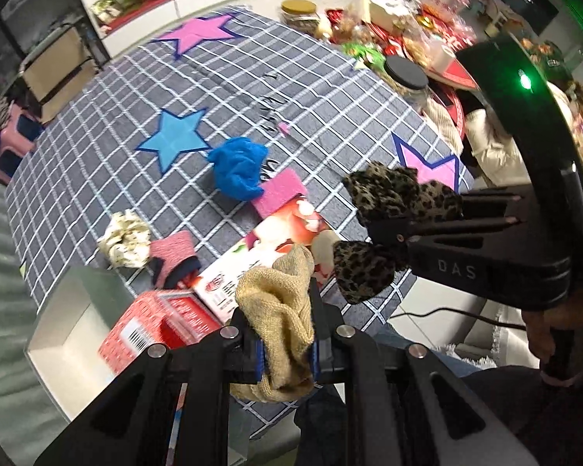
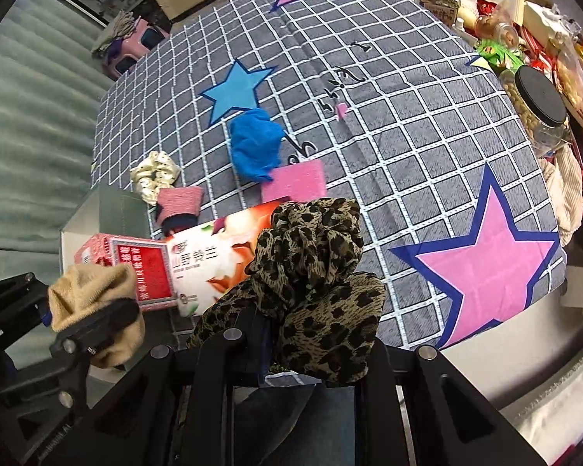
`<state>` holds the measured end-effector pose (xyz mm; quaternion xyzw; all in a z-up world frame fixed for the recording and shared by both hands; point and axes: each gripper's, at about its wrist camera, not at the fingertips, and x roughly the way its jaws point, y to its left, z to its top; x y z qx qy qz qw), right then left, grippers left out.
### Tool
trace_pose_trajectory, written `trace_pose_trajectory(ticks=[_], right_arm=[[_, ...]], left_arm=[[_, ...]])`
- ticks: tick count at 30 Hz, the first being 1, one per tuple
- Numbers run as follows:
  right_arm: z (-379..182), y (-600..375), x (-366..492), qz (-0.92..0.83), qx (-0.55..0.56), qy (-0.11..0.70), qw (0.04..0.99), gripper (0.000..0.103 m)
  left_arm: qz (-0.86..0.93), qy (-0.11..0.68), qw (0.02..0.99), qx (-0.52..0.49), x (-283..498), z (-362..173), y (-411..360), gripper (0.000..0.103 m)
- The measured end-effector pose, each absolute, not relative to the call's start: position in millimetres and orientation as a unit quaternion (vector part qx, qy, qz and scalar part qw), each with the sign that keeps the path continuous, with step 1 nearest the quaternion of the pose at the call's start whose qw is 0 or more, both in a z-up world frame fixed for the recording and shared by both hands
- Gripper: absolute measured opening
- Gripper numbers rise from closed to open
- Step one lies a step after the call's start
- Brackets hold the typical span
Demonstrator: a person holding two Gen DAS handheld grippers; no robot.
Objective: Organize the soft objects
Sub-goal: 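Carry the tan sock and leopard-print fabric over the white box with both tools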
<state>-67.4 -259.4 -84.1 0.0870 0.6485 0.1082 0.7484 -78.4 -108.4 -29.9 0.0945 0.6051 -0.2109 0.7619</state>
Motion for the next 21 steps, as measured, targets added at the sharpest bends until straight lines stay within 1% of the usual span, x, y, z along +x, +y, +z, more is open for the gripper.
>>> trace_pose_trajectory(ticks=[11, 21], right_arm=[[-64, -233, -93, 0.118, 0.079, 0.628, 0.765, 0.019], [-45, -179, -99, 0.163, 0.033, 0.611, 0.774, 0.019]], left_arm=[[-0.143, 0.593, 0.792, 0.028, -99, -13, -39, 0.018], [-0.060, 0.590, 0.805, -0.014, -126, -11, 27, 0.018]])
